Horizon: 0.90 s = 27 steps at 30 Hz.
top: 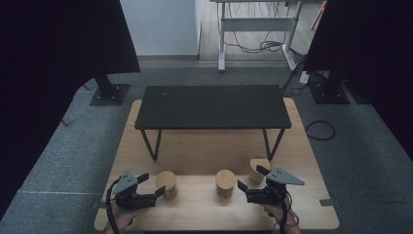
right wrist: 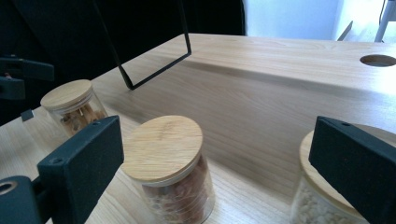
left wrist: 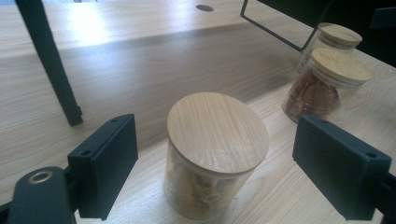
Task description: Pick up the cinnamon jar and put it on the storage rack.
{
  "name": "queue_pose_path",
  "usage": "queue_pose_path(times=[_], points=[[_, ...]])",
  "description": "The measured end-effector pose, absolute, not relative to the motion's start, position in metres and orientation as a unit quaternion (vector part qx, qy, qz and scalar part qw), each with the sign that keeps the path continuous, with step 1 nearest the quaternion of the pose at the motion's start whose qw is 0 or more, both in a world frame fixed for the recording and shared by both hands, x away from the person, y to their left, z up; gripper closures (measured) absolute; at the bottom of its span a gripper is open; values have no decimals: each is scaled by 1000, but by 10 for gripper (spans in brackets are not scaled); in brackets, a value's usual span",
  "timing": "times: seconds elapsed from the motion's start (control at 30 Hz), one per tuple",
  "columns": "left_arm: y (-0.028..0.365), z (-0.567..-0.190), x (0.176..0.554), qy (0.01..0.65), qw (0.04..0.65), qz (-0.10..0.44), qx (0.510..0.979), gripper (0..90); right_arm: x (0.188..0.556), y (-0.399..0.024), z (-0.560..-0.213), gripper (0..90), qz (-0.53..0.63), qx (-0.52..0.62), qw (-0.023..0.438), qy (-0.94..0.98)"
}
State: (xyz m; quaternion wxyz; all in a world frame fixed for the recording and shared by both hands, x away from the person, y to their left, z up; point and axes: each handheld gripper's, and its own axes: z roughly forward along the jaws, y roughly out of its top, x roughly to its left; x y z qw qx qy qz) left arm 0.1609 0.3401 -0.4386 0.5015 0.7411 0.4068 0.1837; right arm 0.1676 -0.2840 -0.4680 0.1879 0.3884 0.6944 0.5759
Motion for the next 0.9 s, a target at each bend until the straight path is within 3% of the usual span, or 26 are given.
queue_pose_path(times=[0.9], points=[[345, -434, 160, 388, 496, 187, 754, 120, 174, -283, -473, 23, 565, 385, 182, 707]])
